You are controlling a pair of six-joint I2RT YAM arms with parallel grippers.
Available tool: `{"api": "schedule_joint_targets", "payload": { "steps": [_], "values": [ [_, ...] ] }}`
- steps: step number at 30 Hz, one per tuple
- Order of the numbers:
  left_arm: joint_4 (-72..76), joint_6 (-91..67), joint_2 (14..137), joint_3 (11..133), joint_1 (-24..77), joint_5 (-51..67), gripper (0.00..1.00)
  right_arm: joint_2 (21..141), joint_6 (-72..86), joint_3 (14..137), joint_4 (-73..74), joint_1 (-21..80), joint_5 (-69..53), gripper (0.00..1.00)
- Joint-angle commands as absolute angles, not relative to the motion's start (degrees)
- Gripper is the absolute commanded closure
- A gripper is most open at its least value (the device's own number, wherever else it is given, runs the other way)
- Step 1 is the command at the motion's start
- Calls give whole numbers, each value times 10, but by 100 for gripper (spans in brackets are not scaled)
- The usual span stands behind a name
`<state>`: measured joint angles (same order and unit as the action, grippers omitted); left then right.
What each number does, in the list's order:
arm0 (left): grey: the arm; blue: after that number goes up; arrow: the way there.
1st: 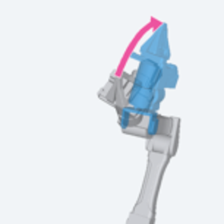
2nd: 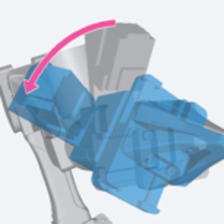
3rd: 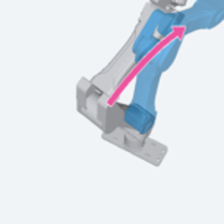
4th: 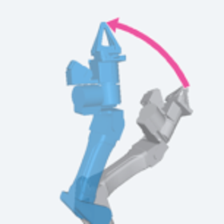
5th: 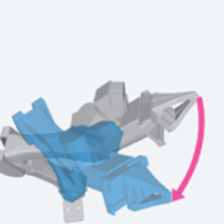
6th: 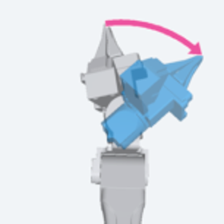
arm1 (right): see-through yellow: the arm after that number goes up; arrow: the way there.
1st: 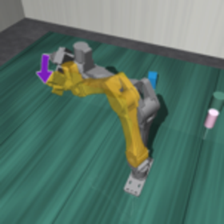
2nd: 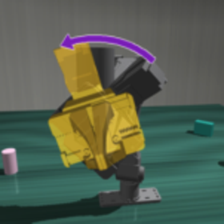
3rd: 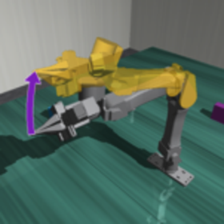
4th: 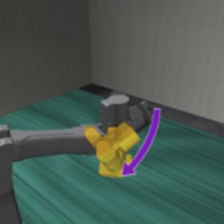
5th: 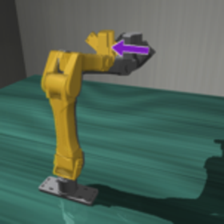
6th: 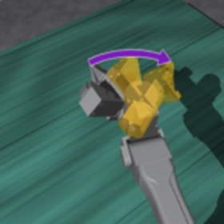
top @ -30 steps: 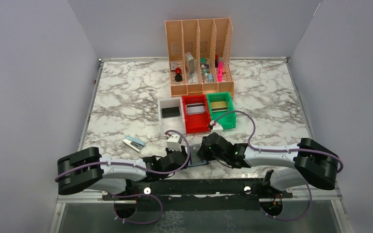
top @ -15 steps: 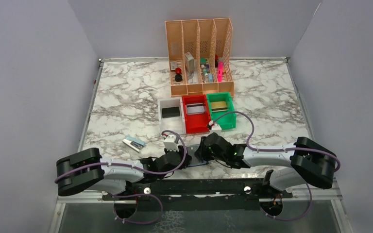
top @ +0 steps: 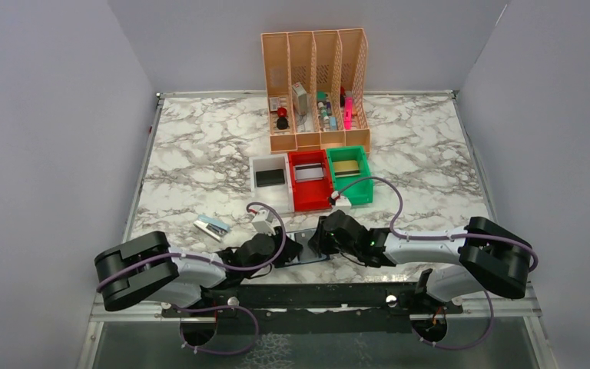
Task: Take the credit cards out of the card holder
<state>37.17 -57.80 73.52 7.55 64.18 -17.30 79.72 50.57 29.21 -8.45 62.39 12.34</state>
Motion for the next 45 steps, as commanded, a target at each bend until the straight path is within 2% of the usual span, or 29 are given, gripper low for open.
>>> {"api": "schedule_joint_targets", "payload": {
  "steps": [1,7,16,29,45],
  "values": [
    [392,-603,775,38,626,-111,70,821,510,271,-47,623,110,72],
    [446,-613,820,31,611,-84,75,826,511,270,-51,624,105,72],
    [471,-617,819,22,611,-93,100,824,517,269,-38,624,120,73],
    [466,-612,766,-18,604,-114,100,834,535,283,12,623,162,76],
    [385,-595,691,-19,592,-116,100,806,539,270,10,614,163,78]
  ]
}}
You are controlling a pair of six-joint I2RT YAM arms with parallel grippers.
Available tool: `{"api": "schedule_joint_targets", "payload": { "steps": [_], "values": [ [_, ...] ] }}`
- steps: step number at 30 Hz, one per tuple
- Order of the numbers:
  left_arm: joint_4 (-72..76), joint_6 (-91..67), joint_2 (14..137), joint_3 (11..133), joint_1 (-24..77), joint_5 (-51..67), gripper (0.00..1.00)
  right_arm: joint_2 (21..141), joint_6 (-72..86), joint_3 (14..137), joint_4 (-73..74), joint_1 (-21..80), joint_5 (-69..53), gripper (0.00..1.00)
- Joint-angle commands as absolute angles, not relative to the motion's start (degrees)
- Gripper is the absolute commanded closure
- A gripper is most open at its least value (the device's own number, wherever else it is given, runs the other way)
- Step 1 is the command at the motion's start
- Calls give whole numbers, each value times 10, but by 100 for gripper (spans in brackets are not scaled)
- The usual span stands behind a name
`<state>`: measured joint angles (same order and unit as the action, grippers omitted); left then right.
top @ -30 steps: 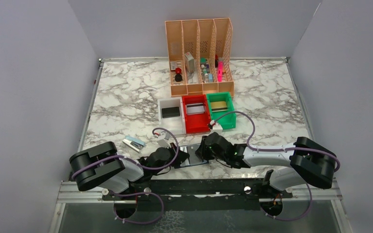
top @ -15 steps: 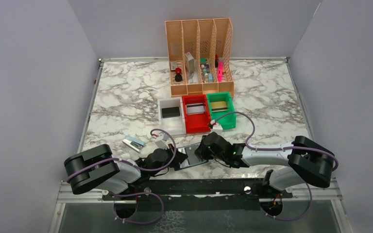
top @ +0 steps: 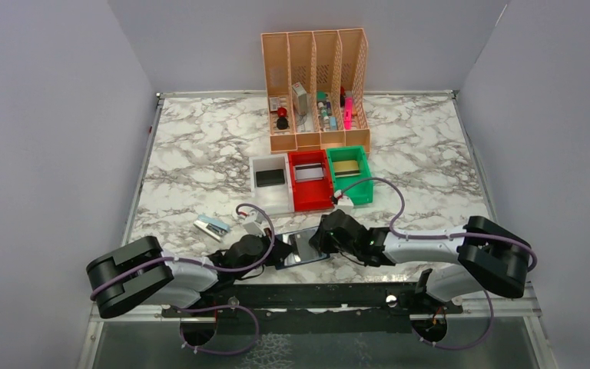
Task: Take the credit cards out of the card holder
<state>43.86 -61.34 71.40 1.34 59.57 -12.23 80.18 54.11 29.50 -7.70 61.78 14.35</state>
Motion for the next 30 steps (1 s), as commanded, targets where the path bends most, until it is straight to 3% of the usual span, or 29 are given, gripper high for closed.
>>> {"api": "schedule_joint_targets", "payload": {
  "steps": [1,14,27,30],
  "values": [
    [375,-594,684,-17,591,-117,100,803,539,269,9,614,163,78],
    [333,-563,688,22,591,-94,100,702,445,281,-39,614,80,66],
    [331,-565,675,19,591,-96,100,832,455,308,-57,614,69,65],
    [330,-565,672,19,592,-92,94,834,461,300,-67,614,63,65]
  ]
}}
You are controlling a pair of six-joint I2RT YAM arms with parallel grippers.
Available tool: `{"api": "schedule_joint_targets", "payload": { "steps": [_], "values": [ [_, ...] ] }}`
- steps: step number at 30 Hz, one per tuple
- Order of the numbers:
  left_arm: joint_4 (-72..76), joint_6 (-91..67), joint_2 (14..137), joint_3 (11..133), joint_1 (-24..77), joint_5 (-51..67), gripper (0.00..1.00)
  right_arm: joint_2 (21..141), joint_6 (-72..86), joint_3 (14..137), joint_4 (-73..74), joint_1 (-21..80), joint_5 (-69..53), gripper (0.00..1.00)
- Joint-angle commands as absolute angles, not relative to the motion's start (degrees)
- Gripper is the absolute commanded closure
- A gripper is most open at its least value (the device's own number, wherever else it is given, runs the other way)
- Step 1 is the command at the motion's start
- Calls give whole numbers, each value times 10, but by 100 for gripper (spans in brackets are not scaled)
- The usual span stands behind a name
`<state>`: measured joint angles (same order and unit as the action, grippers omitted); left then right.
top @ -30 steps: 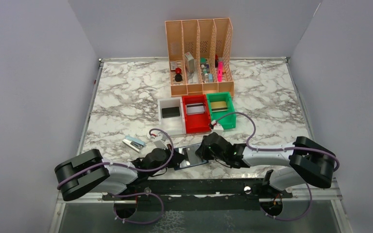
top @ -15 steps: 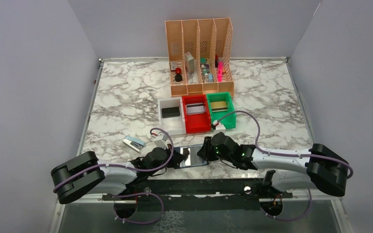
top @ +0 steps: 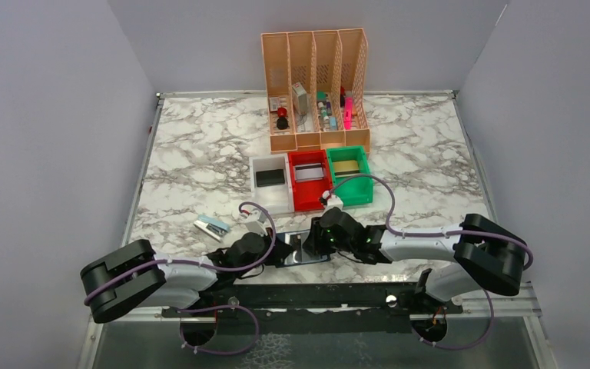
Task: Take the credit cards out of the card holder
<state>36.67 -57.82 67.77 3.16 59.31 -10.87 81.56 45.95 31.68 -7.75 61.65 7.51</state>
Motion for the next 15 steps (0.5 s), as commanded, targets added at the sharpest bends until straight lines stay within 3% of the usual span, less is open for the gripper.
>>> {"api": "schedule_joint_targets", "payload": {
  "steps": [1,3,8,15],
  "values": [
    [330,-564,671,20,591,-91,91,836,463,301,-64,614,65,65],
    [331,-567,671,20,592,-88,81,840,474,300,-59,614,68,66],
    [331,-578,670,19,592,-91,67,855,495,283,-79,614,66,66],
    [332,-610,678,6,592,-107,61,866,509,274,-94,614,61,67]
  ]
}}
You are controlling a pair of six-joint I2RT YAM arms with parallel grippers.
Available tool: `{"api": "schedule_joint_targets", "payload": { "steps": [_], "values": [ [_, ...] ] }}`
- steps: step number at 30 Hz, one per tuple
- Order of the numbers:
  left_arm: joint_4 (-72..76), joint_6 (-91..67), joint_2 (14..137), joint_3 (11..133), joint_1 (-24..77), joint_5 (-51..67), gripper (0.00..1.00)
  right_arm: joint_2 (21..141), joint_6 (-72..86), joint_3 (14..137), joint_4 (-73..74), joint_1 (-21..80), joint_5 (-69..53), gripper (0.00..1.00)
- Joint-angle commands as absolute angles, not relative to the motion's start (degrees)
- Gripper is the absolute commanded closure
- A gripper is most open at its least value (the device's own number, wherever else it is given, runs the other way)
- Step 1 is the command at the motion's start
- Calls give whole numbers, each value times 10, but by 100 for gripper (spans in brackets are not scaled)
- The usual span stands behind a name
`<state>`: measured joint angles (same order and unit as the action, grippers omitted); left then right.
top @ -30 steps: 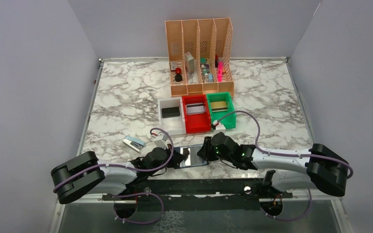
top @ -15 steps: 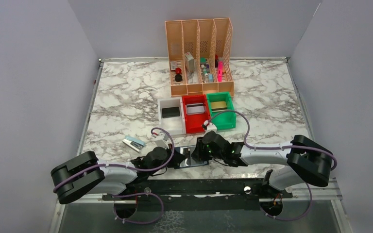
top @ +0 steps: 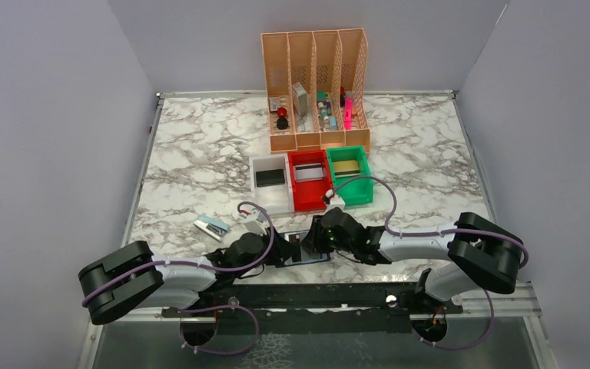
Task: Take the credit cards out of the card holder
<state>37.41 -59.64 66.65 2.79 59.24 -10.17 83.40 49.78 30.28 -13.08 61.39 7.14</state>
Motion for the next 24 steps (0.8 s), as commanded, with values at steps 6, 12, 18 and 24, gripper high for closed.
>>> {"api": "schedule_joint_targets", "payload": {
  "steps": [6,12,18,24],
  "values": [
    [331,-640,703,4,592,-118,57,863,511,270,-98,614,60,68],
    [332,-640,715,13,592,-113,62,862,509,263,-118,614,46,69],
    [332,-623,711,29,592,-95,69,869,514,264,-124,614,40,69],
    [335,-601,702,39,591,-76,76,878,513,268,-125,614,39,69]
  ]
}}
